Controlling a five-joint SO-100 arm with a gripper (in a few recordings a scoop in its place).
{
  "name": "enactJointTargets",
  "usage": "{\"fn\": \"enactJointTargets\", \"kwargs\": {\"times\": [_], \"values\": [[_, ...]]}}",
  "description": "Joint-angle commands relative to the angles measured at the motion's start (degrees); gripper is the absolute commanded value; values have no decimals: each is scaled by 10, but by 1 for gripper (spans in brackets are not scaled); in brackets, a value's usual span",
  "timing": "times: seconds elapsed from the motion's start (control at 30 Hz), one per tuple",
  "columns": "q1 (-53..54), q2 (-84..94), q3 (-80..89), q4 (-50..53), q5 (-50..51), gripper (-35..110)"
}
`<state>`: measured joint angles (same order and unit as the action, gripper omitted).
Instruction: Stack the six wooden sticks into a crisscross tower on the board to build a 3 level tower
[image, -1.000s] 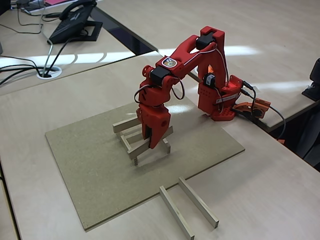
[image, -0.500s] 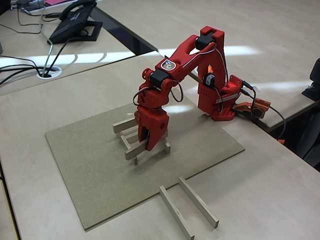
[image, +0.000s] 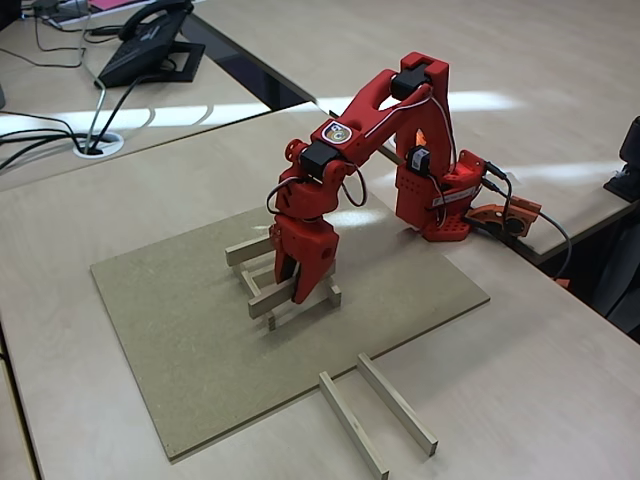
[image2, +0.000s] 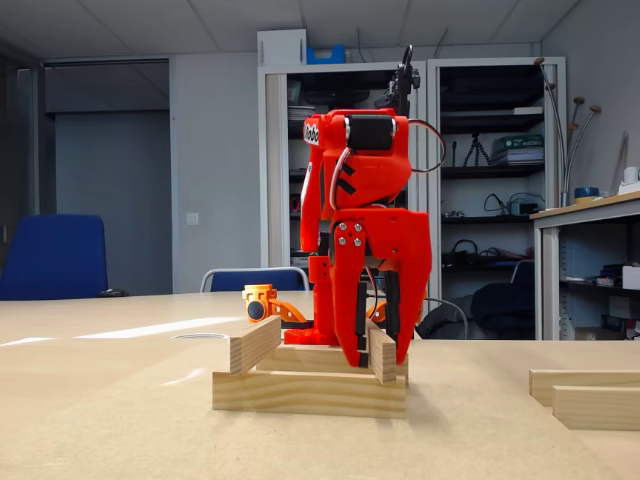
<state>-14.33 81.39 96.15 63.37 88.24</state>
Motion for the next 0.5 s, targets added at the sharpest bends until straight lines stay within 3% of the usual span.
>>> {"fn": "enactJointTargets", "kwargs": {"times": [0.0,0.1,0.47], "values": [[1,29,10,-4,7,7],[2,30,14,-10,20,0],[11,30,9,-47,72,0]]}}
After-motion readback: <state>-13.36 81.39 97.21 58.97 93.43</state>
